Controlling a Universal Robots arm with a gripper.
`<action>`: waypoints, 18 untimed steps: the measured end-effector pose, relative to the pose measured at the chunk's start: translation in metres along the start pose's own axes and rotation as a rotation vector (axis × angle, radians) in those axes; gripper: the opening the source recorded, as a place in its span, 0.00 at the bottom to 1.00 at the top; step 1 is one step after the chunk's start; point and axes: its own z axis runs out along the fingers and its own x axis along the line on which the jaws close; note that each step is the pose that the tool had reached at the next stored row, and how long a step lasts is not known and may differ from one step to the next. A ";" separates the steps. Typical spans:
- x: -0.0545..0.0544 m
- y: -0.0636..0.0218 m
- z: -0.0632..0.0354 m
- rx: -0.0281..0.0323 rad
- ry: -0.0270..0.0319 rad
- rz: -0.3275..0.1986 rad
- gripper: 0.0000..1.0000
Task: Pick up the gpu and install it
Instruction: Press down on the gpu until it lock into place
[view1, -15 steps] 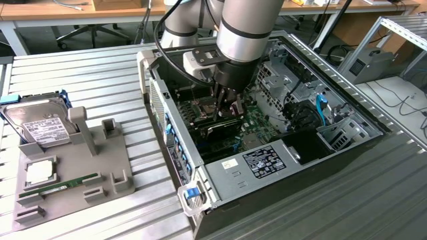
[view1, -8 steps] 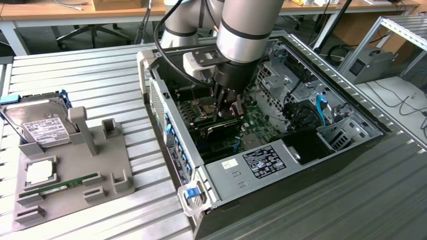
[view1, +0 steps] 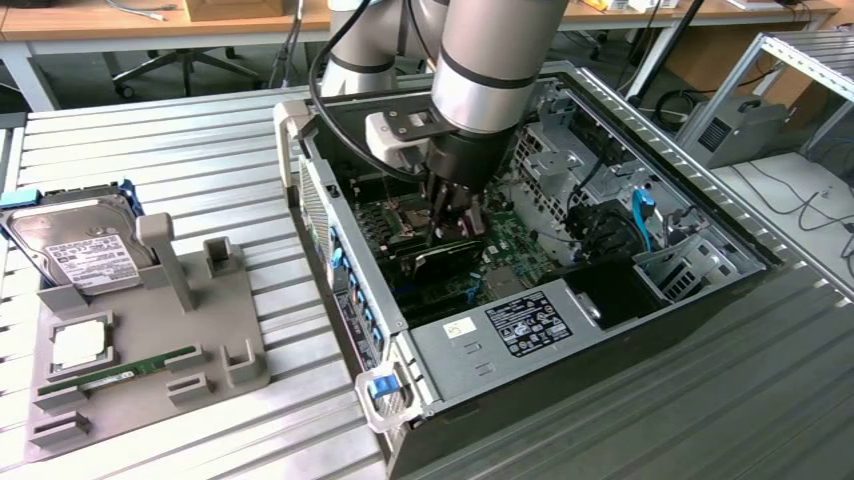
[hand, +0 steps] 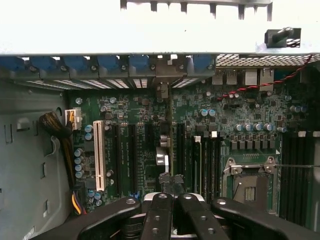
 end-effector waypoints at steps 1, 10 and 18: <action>0.000 0.0000 0.0009 0.0000 0.0000 0.000 0.11; -0.001 0.0001 0.0031 0.0000 -0.0025 0.000 0.11; -0.003 0.0002 0.0065 -0.0001 -0.0038 0.000 0.11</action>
